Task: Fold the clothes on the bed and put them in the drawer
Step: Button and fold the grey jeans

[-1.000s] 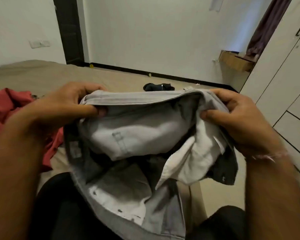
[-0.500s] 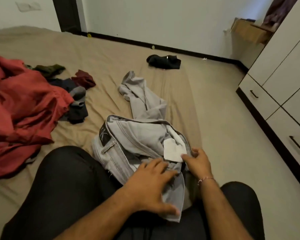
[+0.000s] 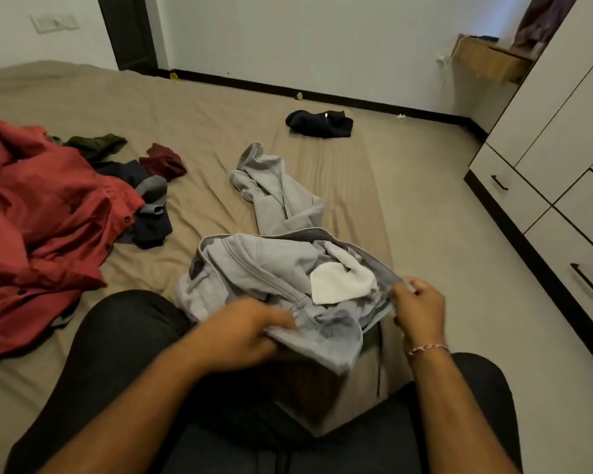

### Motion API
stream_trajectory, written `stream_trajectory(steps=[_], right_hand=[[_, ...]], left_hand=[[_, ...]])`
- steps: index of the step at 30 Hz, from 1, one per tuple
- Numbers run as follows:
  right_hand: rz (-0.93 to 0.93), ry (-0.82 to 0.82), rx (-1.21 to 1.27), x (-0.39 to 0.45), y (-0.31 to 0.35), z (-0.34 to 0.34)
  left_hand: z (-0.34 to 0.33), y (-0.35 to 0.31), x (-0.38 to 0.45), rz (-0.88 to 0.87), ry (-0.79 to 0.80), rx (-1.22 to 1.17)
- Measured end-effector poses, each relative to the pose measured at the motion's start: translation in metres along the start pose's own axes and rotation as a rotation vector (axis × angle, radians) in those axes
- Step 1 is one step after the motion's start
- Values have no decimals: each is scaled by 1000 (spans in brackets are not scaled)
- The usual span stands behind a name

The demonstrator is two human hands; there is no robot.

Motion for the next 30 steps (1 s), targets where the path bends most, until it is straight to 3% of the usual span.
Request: stream_trajectory(steps=[2, 4, 10, 13, 15, 17, 18, 20, 22, 24, 26, 28, 30], right_hand=[[99, -96, 80, -14, 30, 15], [229, -155, 104, -34, 65, 27], [622, -208, 174, -97, 151, 40], [678, -220, 201, -95, 161, 15], [642, -134, 75, -74, 144, -22], [451, 136, -77, -59, 106, -60], [363, 270, -119, -60, 85, -77], [359, 311, -209, -76, 50, -90], [407, 238, -171, -101, 35, -94], [393, 222, -135, -122, 28, -101], [396, 209, -144, -134, 26, -106], [381, 172, -148, -135, 20, -105], [339, 161, -152, -130, 15, -101]], left_hand=[[48, 3, -13, 40, -294, -204], [82, 7, -26, 54, -480, -269], [120, 8, -48, 34, -638, -432], [125, 26, -32, 175, -619, -437], [122, 61, -7, 353, -610, -303], [110, 87, 10, 599, -635, 2], [102, 88, 13, 643, -683, 120], [73, 70, 19, 462, -780, 241], [42, 43, 23, 252, -741, 252], [17, 33, 24, 216, -639, 272], [11, 31, 22, 247, -635, 336], [18, 19, 17, 210, -752, 376], [19, -3, 6, 103, -891, 257]])
Point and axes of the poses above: each hand's wrist, its own x-axis towards the middle knuckle, its own z-axis out of the back of the hand, y = z × x, the point moved 3 cm from there along x, towards the middle knuckle, and after that the axes turned 1 degree about -y, right-handed, at the moved point
